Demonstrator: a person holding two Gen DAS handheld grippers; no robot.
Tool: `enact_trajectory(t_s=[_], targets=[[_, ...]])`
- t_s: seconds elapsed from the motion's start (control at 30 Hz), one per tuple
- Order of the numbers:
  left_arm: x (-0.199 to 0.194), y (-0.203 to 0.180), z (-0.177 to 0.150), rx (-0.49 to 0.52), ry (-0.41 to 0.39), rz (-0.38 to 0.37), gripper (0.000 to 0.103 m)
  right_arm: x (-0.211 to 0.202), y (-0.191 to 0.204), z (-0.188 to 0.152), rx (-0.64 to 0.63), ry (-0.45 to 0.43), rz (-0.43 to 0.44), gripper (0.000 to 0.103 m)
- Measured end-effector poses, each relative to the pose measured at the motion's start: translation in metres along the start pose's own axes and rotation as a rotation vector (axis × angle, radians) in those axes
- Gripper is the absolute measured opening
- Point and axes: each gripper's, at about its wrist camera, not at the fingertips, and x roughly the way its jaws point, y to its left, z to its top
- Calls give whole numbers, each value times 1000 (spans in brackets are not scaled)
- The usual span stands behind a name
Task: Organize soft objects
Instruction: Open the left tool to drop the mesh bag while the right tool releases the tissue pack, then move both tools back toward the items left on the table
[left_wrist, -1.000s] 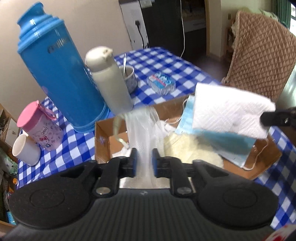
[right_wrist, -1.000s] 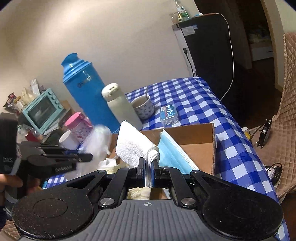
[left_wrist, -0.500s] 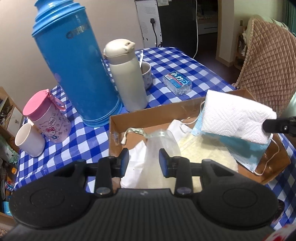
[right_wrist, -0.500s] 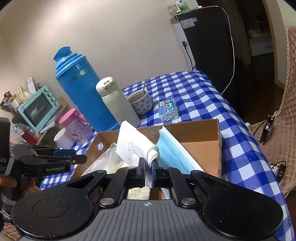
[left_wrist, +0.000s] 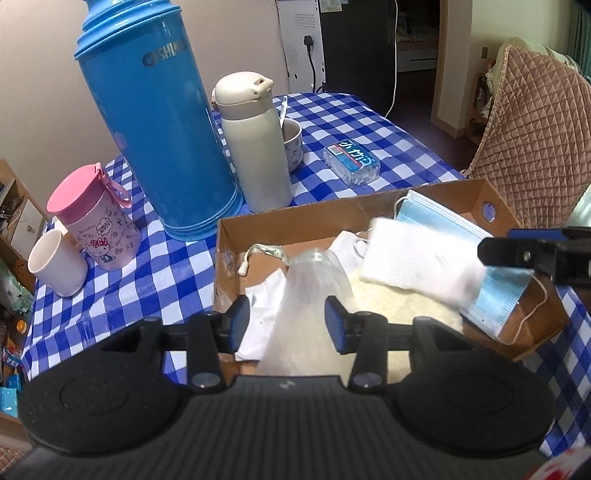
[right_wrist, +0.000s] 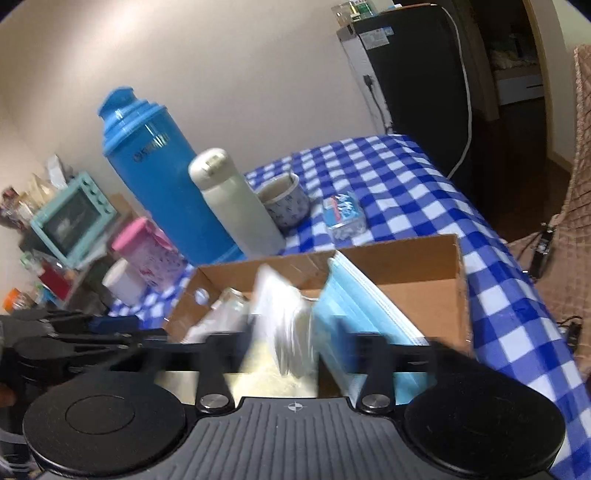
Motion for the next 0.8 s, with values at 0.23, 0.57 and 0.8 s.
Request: enact_trajectory(t_s=[0.23,0.57,0.8], targets=[[-13,-4,-1,-6,-18,1,54,-7,4,-6,-49,33,-17,70],[-44,-14,-10,-11,-59,7,66,-33,11,-11,-73,23,-16,70],[-77,-22,-38,-9,-75,41,74,-69,23,-31,-168,9,-54,70]])
